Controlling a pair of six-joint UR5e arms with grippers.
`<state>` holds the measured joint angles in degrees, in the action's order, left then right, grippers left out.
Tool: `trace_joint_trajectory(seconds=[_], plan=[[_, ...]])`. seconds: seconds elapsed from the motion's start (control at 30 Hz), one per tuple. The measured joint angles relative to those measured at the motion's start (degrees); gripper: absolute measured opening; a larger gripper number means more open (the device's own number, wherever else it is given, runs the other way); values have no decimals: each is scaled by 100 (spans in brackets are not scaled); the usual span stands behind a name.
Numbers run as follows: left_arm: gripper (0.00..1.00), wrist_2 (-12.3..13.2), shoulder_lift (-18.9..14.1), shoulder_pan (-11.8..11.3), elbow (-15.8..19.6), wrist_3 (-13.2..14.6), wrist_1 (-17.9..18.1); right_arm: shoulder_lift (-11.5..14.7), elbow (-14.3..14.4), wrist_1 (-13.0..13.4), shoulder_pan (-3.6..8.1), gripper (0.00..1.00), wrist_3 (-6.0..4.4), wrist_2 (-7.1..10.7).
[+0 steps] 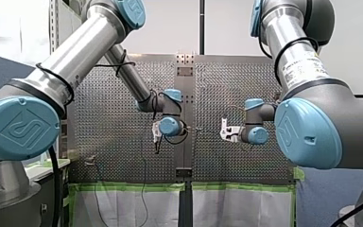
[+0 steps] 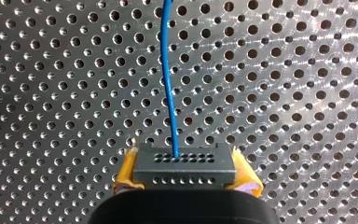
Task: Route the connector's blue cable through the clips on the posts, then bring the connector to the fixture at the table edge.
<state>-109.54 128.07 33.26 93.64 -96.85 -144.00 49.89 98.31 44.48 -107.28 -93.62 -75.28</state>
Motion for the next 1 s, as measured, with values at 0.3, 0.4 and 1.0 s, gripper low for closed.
trace_joint_trajectory(seconds=[0.3,0.4,1.0], plan=[[0,36,214,-8,-118,-22,-27,0,-1,7,0,0,0,-5],[0,39,240,-18,-193,-31,-70,0,-3,9,2,0,0,-8],[0,138,248,-139,-342,-13,-177,-2,-50,2,83,0,-83,-109]])
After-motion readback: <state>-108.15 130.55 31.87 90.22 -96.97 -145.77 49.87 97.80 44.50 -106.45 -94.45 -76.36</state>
